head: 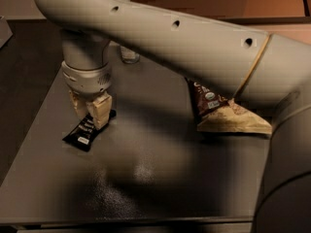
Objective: Pick rxbar chocolate
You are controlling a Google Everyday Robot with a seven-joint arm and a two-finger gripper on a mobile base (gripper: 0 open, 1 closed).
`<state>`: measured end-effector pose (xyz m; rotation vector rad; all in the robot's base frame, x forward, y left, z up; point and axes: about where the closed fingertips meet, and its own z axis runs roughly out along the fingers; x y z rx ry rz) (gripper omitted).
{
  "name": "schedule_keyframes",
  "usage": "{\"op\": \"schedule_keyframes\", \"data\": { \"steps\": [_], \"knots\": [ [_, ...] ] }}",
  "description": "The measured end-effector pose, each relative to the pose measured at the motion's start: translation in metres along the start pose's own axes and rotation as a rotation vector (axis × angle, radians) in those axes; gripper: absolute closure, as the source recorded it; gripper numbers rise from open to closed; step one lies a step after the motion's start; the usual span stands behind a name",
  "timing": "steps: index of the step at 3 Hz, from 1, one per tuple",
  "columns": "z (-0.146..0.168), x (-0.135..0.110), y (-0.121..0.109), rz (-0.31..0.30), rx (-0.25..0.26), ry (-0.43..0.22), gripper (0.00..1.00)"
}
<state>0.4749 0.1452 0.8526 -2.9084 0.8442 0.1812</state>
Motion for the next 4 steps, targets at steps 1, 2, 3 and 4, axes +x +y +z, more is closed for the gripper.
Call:
{"op": "schedule_keyframes", "data": {
  "steps": [1,2,3,4],
  "knots": [
    [-0.024,-0.002,-0.005,0.003,0.039,-0.007,1.0],
    [-0.057,-0.006,-0.015,-0.008,0.082,0.006,1.0],
    [-0.091,-0.006,-0.025,-0.015,0.132,0.019,1.0],
    [-0.127,-0.006,-0.035,-0.022,0.195,0.027,1.0]
  ]
}}
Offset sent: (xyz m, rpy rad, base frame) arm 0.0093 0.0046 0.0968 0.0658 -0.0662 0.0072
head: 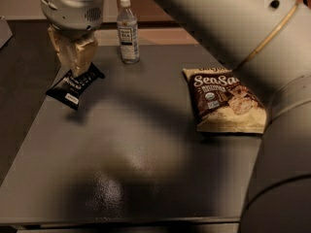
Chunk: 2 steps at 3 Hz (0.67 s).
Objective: Pick rxbar chocolate
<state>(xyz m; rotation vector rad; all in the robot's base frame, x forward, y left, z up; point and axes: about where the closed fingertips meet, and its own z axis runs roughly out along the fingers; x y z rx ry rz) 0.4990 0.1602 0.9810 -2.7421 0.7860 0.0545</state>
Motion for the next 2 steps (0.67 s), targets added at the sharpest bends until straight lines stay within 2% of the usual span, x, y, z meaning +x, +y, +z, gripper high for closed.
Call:
{"op": "schedule_keyframes", "data": {
  "steps": [1,2],
  "knots": [
    [-0.0415,0.0084,-0.0219,-0.003,0.125,0.029,1.0],
    [-0.0425,0.0077,-0.0289,-0.004,0.153,0.03,1.0]
  ]
}}
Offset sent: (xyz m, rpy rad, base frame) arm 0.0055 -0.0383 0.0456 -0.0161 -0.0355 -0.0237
